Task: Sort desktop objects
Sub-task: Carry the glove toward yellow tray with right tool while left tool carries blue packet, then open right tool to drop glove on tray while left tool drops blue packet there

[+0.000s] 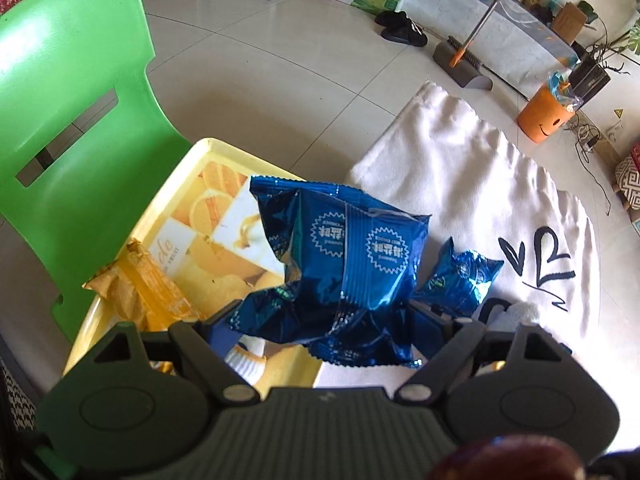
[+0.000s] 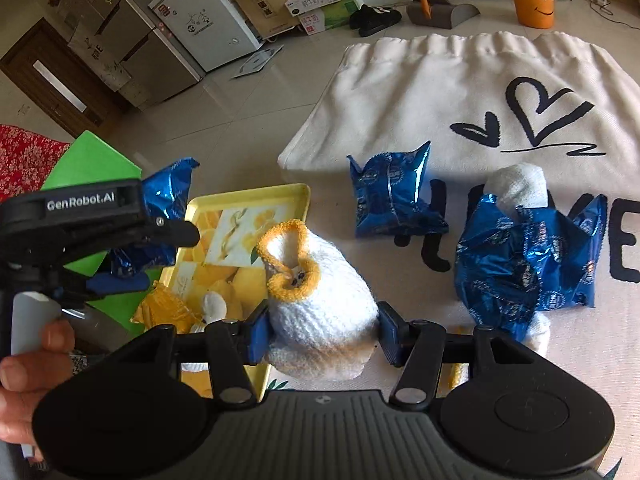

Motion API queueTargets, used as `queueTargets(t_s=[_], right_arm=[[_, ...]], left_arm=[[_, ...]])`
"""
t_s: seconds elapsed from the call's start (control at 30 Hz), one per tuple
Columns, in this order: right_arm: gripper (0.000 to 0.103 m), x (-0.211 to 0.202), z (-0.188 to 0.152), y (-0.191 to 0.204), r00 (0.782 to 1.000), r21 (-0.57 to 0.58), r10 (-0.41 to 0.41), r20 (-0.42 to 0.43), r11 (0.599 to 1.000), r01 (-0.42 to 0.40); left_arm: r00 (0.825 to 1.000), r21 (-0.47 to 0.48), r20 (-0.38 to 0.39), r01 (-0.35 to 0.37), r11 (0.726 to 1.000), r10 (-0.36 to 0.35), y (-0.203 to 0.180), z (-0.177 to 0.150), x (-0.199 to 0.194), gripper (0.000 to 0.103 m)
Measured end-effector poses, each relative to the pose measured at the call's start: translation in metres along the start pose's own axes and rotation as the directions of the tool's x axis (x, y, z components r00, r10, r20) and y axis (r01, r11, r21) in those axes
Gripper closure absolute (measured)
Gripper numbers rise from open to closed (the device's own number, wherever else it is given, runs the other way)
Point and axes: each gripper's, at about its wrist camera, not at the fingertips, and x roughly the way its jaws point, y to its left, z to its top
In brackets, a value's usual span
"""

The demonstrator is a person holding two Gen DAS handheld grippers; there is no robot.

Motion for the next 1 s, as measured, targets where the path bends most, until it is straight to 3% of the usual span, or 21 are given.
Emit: queueTargets(t_s=[0.17,0.47,0.63,0.8,0.87,1.0], right_arm=[[0.048,0.025,-0.012,0.024,0.993,-0.007,0.079,-0.088,0.997,-0.08],[0.048,0.068,-0.032,0.061,0.97,-0.022,0.122,-0.212,0.991,-0.13],[0.048,0.087,-0.041,0.073,0.95,0.001,0.161,-0.269,0.986,-0.167],[0.04,0.096,-0.047,0.087,0.92,0.03,0.262,-0.292,0.964,-0.265],[0.036,0.093,-0.046,0.089,0.922,0.023,0.273,-0.274,0.96,-0.277],[0.033,0.085,-0.039,0.081,0.939,0.036,0.255,-0.231,0.967,-0.253]], left_arm=[[1.0,-0.045,0.008,0.007,0.999,-0.006,0.017,0.013,0.003,0.018],[0.998,-0.062,-0.019,0.061,0.996,-0.062,0.025,0.025,0.018,0.018],[0.999,-0.108,-0.031,0.036,0.993,-0.04,0.039,0.034,0.027,0.018],[1.0,-0.165,0.012,-0.016,0.986,0.018,0.053,0.045,0.023,0.009],[0.999,-0.173,0.022,-0.04,0.984,0.045,0.055,0.045,0.021,0.007],[1.0,-0.188,0.006,-0.018,0.982,0.02,0.054,0.044,0.022,0.006]])
